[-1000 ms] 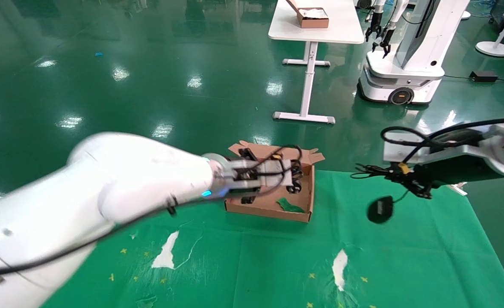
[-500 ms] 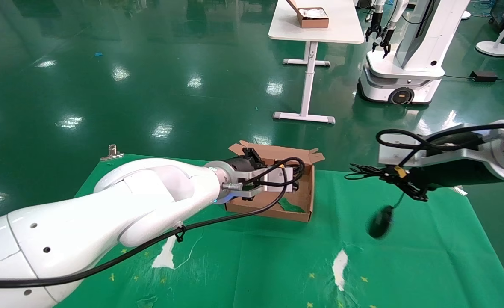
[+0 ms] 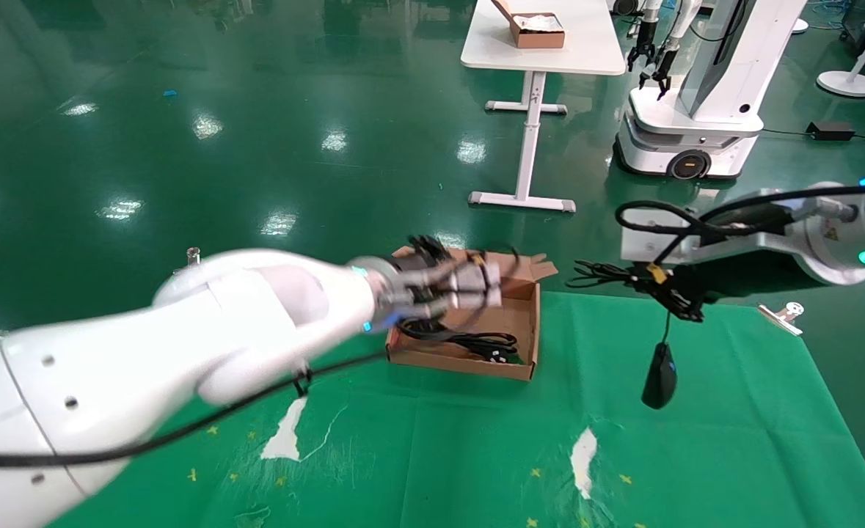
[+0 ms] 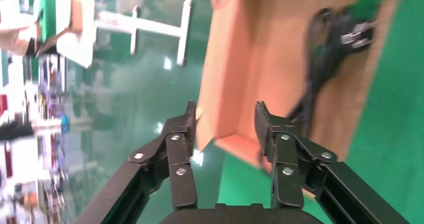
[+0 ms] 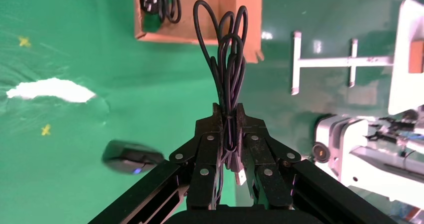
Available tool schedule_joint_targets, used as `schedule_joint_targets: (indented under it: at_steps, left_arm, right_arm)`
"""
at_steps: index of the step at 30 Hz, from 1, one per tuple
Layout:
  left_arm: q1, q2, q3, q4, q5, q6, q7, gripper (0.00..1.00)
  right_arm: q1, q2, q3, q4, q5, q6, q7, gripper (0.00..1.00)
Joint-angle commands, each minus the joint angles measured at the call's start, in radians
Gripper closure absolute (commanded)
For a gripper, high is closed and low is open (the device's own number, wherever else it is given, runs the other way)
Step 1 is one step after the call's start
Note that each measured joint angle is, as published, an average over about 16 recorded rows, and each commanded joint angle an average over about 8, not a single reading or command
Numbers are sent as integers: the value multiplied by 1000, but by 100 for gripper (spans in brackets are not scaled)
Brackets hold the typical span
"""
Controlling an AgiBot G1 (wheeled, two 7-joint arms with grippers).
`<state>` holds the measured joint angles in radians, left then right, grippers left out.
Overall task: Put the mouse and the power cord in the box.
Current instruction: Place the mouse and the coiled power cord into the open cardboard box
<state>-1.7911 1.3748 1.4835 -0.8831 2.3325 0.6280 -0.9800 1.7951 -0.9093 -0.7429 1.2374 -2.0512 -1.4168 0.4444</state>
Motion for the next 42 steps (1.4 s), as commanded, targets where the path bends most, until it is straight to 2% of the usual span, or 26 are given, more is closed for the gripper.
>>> schedule_joint_targets:
  at_steps: [1,8,15,25,32,36,42]
  left_arm:
    - [-15,-1,0,15,-7,1,-23,0]
    - [-77,-20,-15,241,-44,50,-81,0]
    - [-107,-35,-23,433,-83,57,-30,0]
    - [-111,-28,-36,495,-138,35,53,0]
    - [-113,-26,-38,510,-157,30,77,0]
    - [-113,-25,-38,514,-164,28,85,0]
    - [-114,-25,-36,518,-171,26,91,0]
  right_arm:
    - [10,-8,-1,-3,1,-2,-7,100]
    - [24,-79,-16,-70,8,34,-87,100]
    - [44,-200,-35,-237,10,127,-231,100]
    - [94,-409,-48,-556,62,257,-486,100]
    - [86,-461,-104,-634,168,335,-607,100]
    - [47,-465,-183,-628,218,431,-627,100]
    - [-15,-463,-293,-675,244,644,-600,100]
